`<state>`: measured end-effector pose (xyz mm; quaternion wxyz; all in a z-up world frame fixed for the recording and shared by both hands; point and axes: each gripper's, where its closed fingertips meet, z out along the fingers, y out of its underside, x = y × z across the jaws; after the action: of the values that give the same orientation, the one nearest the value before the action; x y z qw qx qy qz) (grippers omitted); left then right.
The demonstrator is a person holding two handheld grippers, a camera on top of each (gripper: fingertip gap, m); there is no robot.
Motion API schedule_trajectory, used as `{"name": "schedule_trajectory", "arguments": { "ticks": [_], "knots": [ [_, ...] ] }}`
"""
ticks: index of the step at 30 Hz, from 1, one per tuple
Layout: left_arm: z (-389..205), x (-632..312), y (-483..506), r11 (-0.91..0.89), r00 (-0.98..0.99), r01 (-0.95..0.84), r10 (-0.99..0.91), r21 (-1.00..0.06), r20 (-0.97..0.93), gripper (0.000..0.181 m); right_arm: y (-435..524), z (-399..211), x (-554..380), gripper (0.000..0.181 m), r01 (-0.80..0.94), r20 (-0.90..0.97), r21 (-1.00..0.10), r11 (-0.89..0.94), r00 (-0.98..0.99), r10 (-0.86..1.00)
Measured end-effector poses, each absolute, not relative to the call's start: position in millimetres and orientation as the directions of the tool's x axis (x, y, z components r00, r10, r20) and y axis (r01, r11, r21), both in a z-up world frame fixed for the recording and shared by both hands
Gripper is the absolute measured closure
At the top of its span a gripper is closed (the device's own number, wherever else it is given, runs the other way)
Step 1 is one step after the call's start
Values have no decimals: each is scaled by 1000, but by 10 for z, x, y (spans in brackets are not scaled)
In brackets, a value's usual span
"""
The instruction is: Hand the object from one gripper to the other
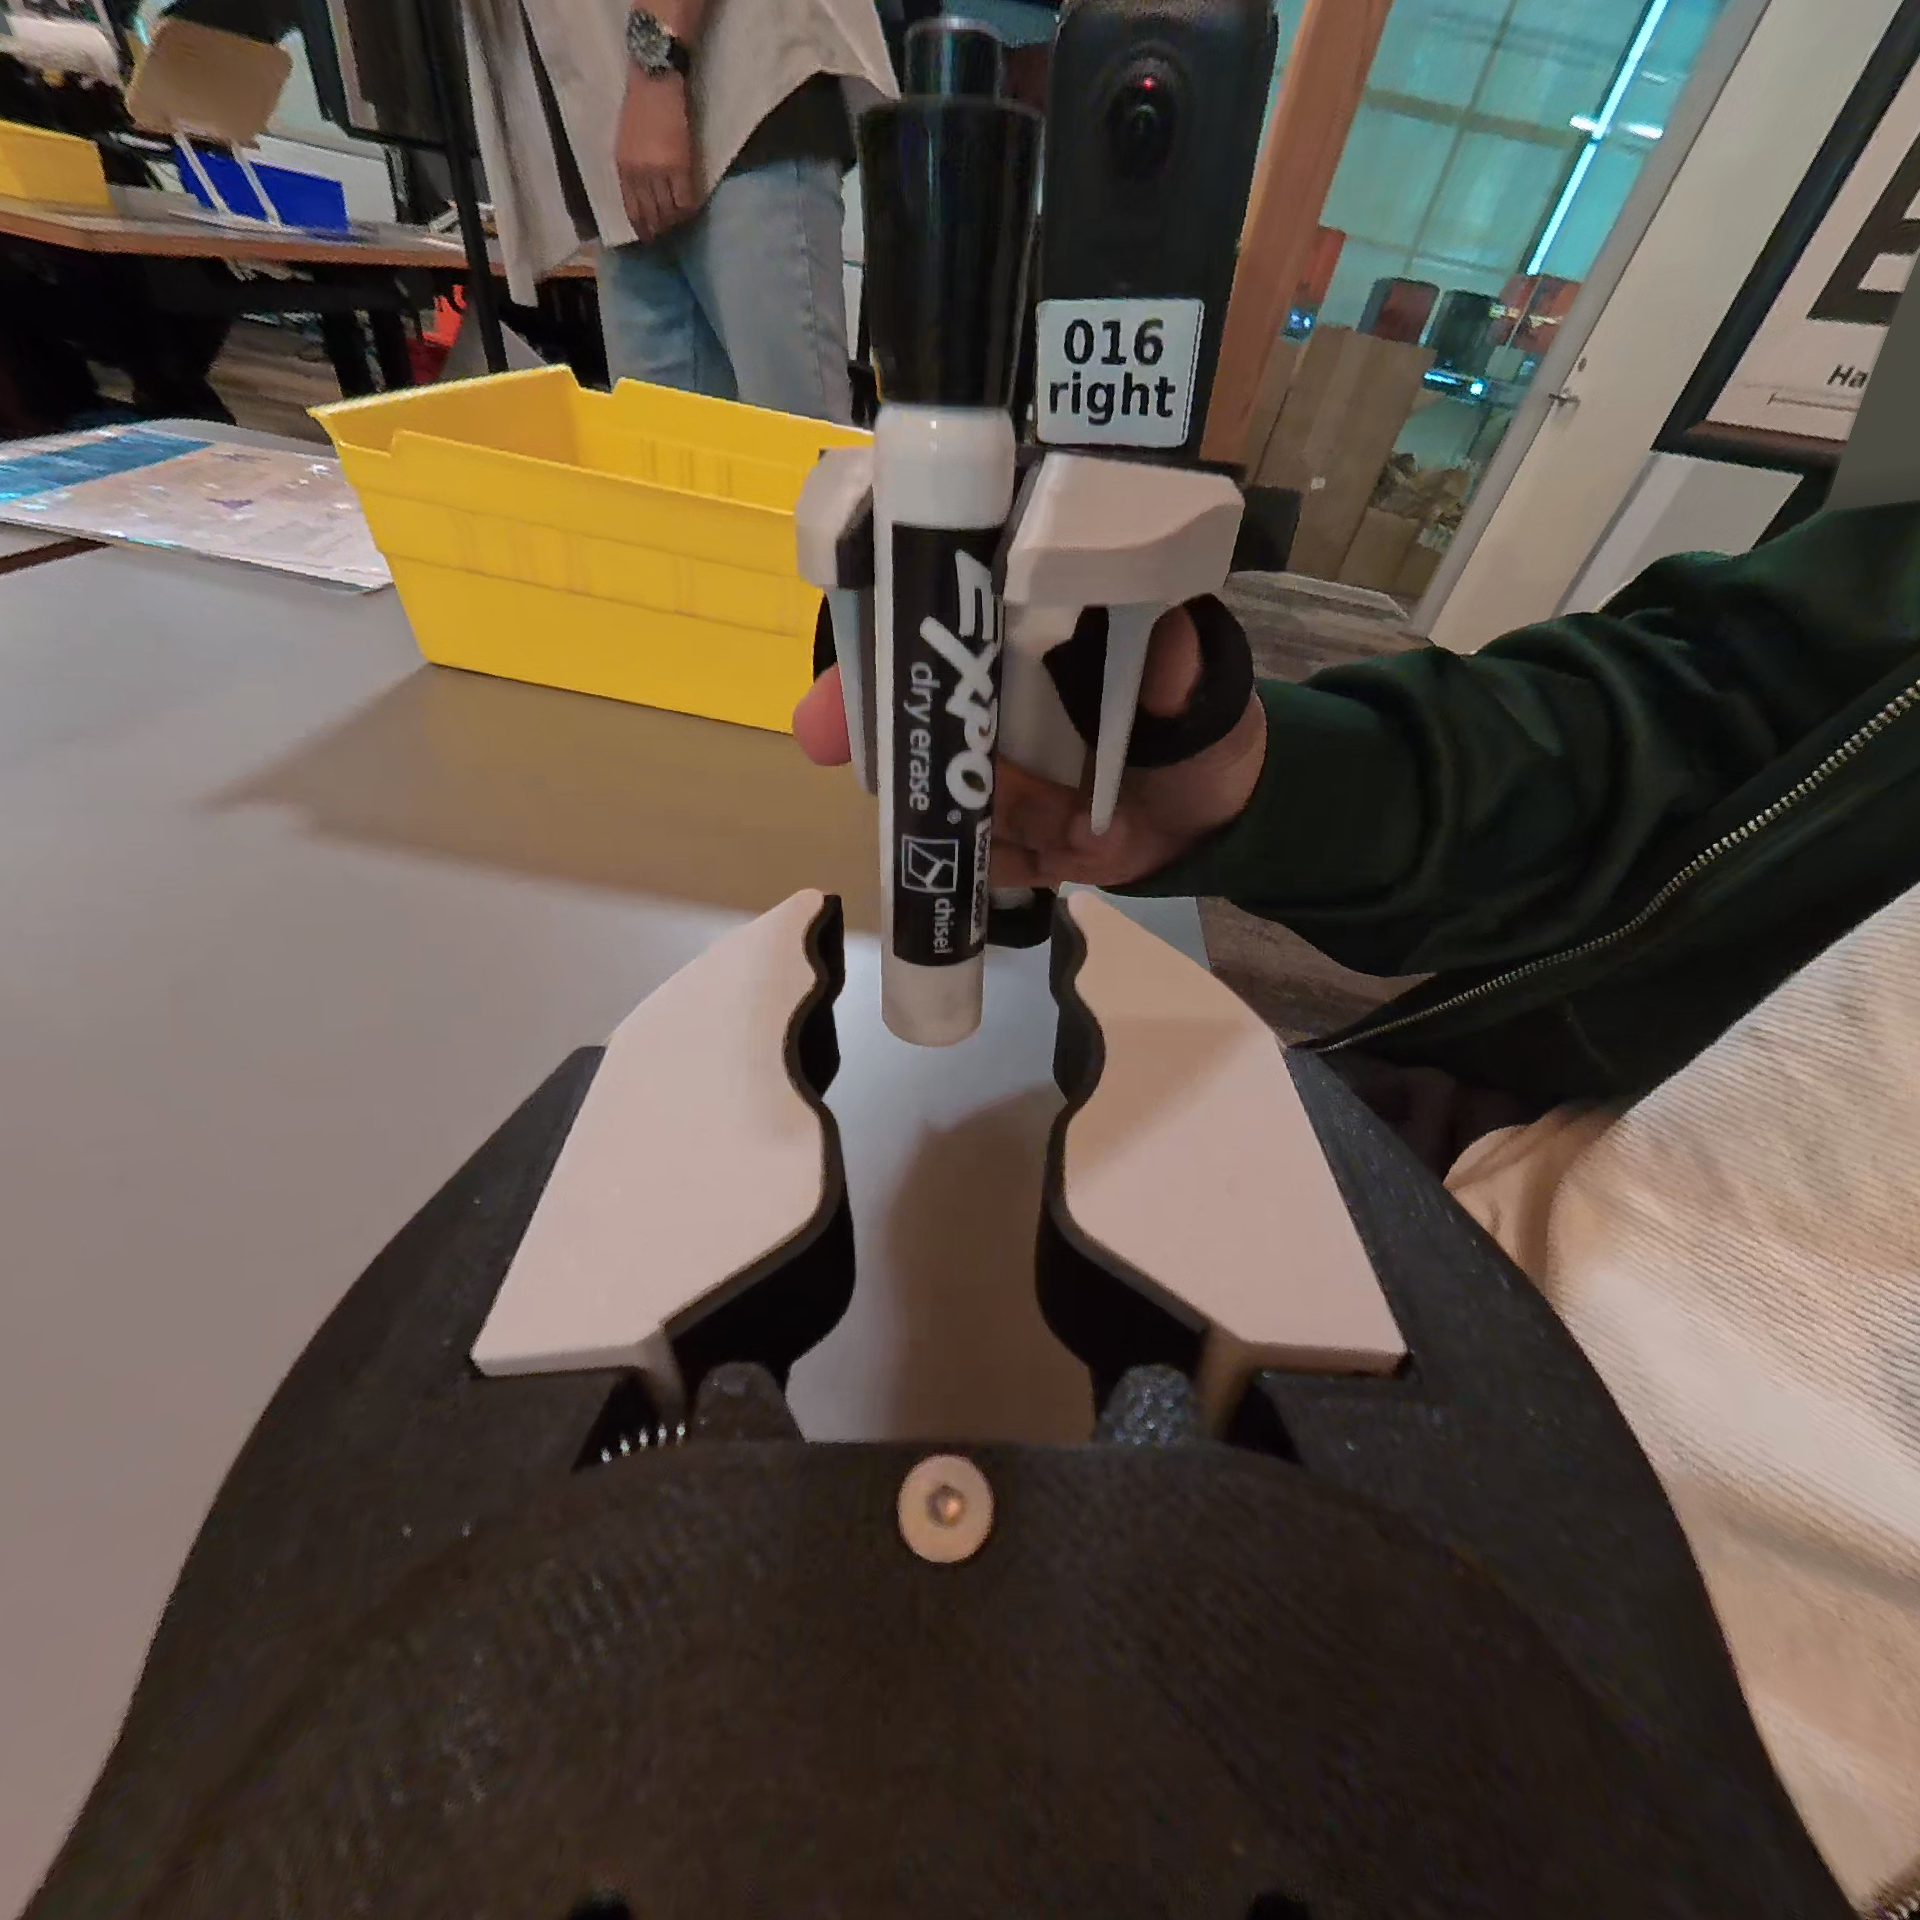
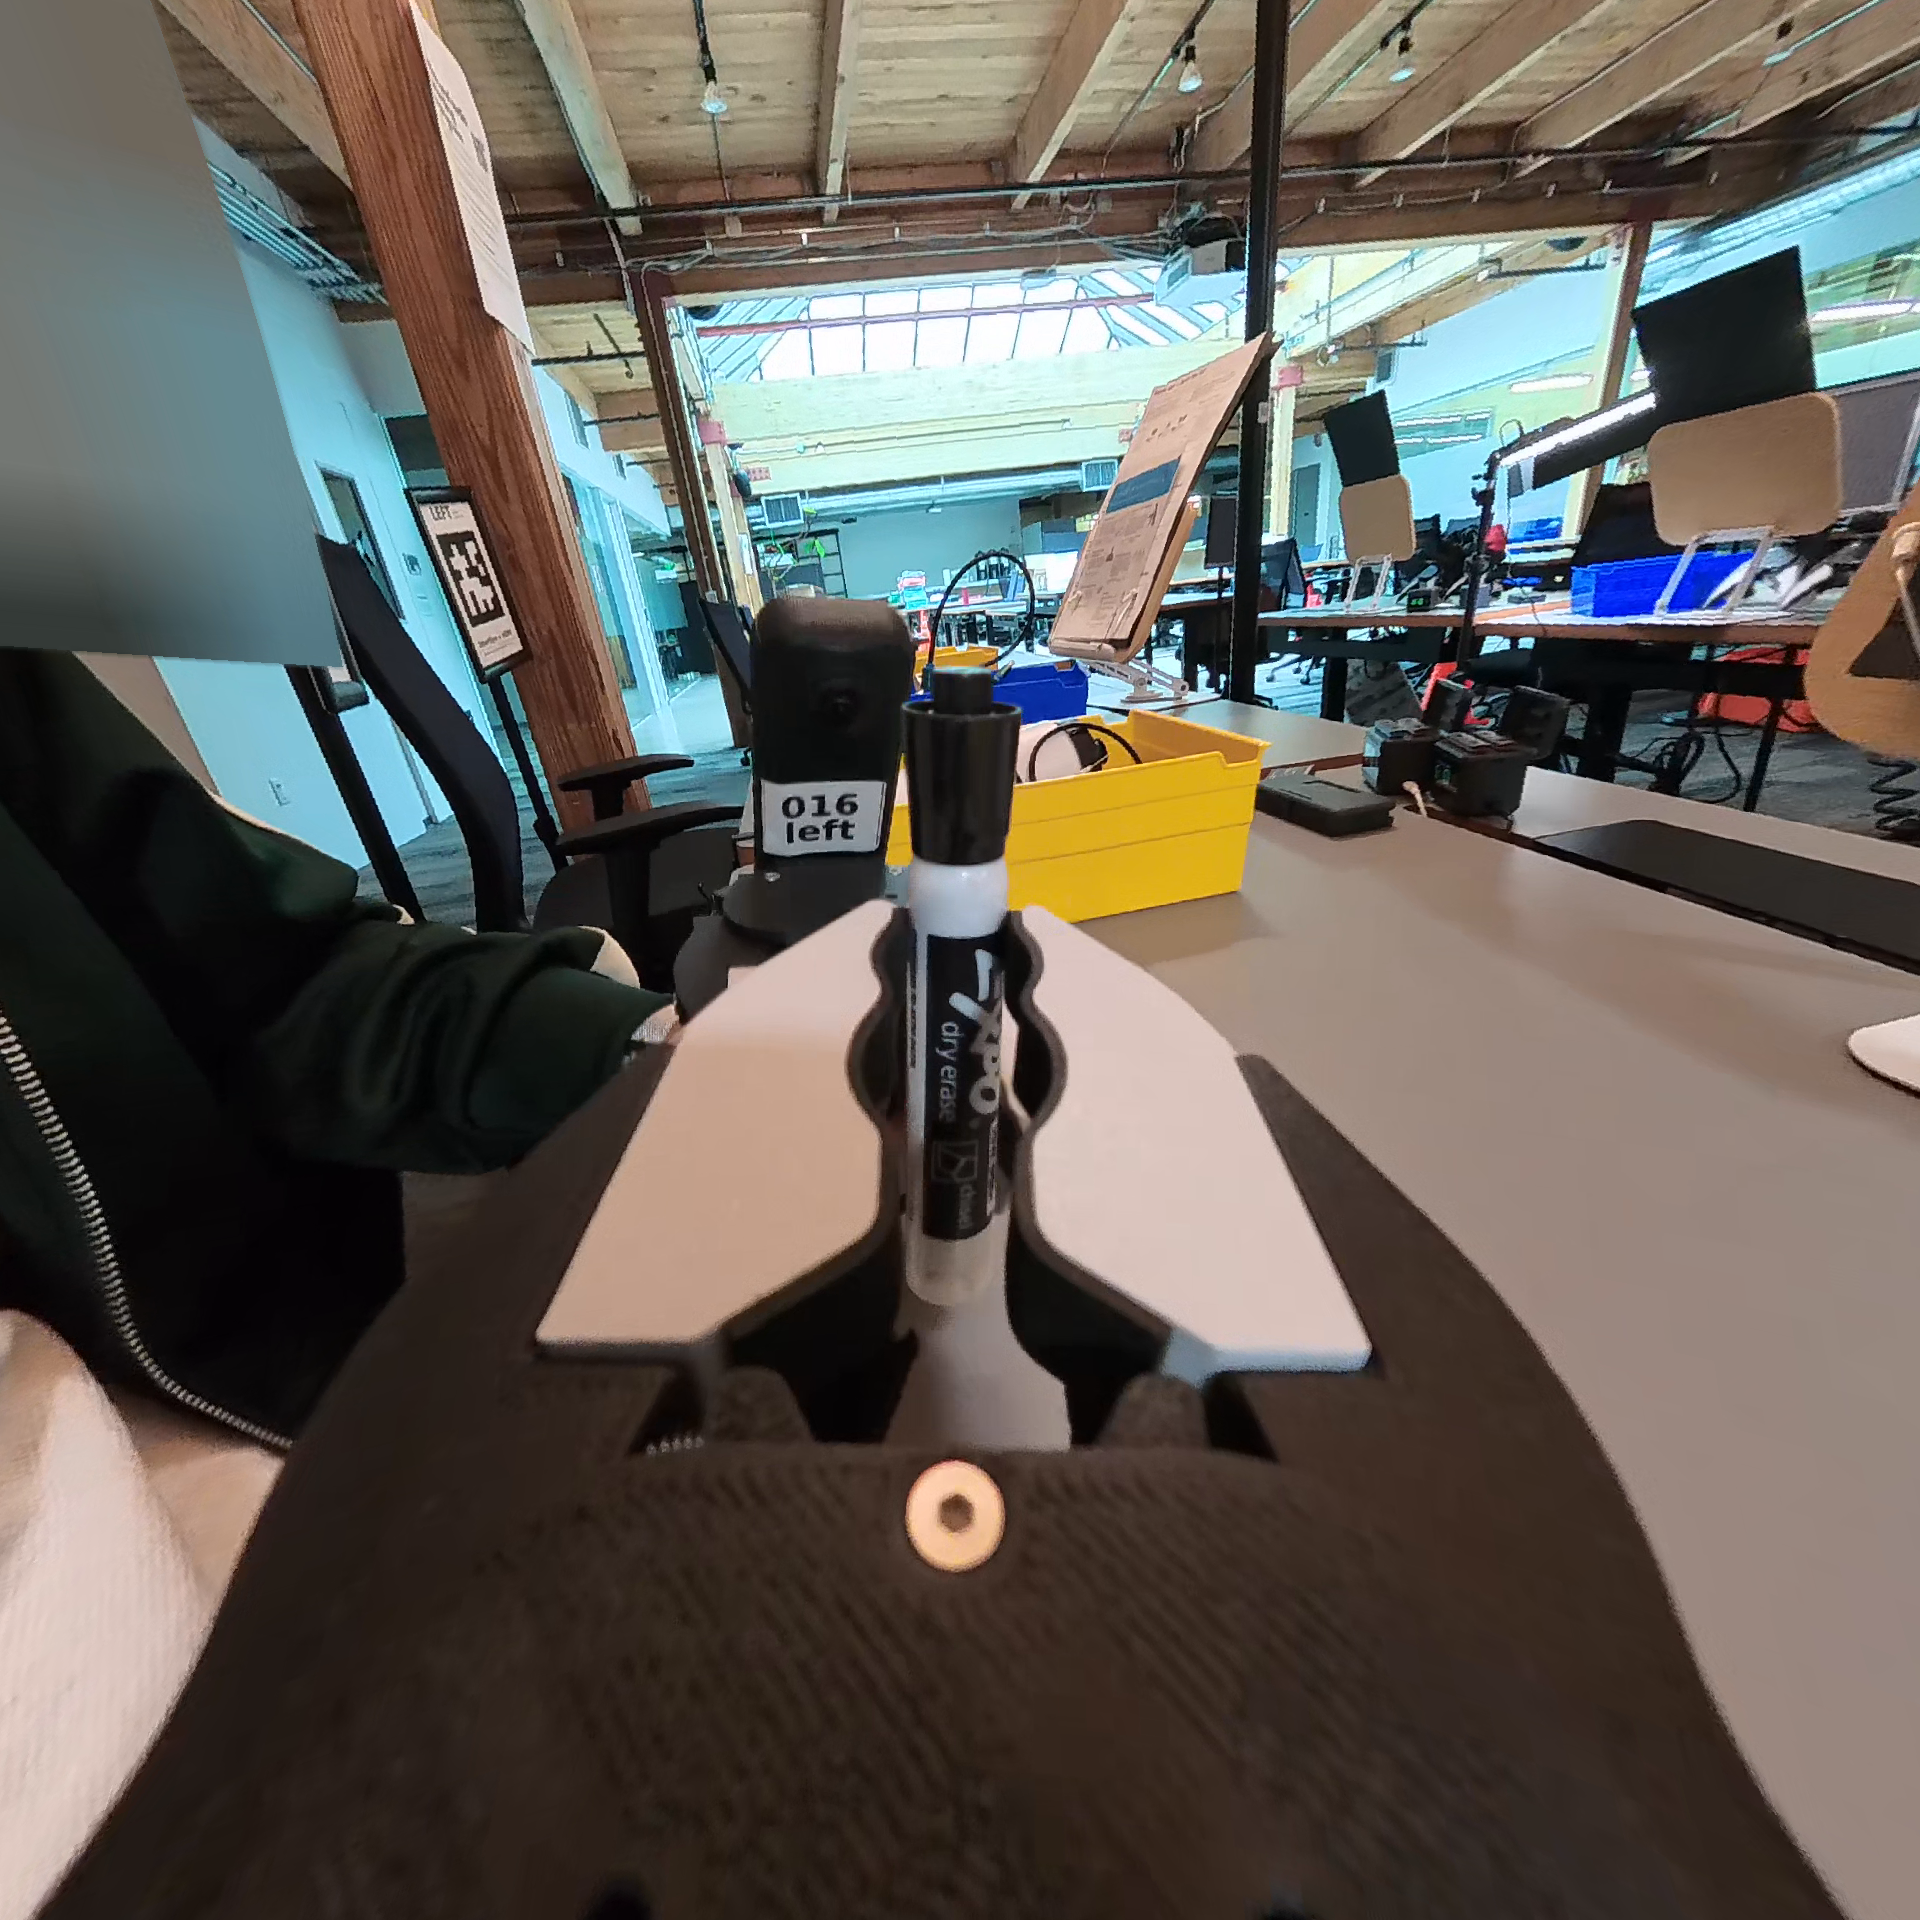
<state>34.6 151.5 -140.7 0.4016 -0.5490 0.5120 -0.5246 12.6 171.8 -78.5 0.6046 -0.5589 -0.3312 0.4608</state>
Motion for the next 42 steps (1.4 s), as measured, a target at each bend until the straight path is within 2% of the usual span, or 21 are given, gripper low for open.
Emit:
{"name": "schedule_trajectory", "arguments": {
  "ticks": [4, 20, 24, 29, 30, 32, 33, 38, 40, 42],
  "knots": [
    [-1455, 361, 1483, -165, -92, -170, -979, -971, 183, 151, 1723, -767, 146, 163, -206, -127, -977, -55, 353, 927],
    [-1492, 338, 1543, -216, -90, -191, -968, -958, 236, 160, 1748, -702, 219, 163, -260, -154, -964, -62, 353, 923],
    [-1344, 226, 1695, -298, -77, -101, -949, -949, 306, 159, 1815, -666, 335, 163, -309, -194, -948, -78, 367, 909],
    [-945, -48, 1922, -428, -123, 142, -902, -893, 413, 160, 1874, -705, 373, 164, -371, -294, -914, -167, 320, 901],
    [-881, -99, 1954, -456, -142, 185, -889, -870, 436, 160, 1876, -743, 344, 166, -362, -309, -913, -190, 308, 900],
    [-783, -197, 2044, -509, -164, 268, -861, -818, 482, 162, 1860, -843, 261, 181, -311, -302, -928, -206, 302, 904],
    [-763, -235, 2082, -525, -170, 293, -851, -799, 497, 163, 1856, -887, 218, 181, -283, -295, -936, -210, 308, 904],
    [-715, -276, 2076, -509, -175, 299, -861, -807, 477, 163, 1826, -1007, 103, 181, -172, -227, -969, -178, 337, 914],
    [-713, -283, 2087, -502, -164, 305, -865, -810, 474, 163, 1843, -1069, 94, 175, -152, -254, -965, -214, 335, 908],
    [-720, -314, 2142, -499, -137, 322, -865, -804, 482, 163, 1810, -1131, 76, 176, -109, -297, -955, -276, 301, 906]
  ]
}}
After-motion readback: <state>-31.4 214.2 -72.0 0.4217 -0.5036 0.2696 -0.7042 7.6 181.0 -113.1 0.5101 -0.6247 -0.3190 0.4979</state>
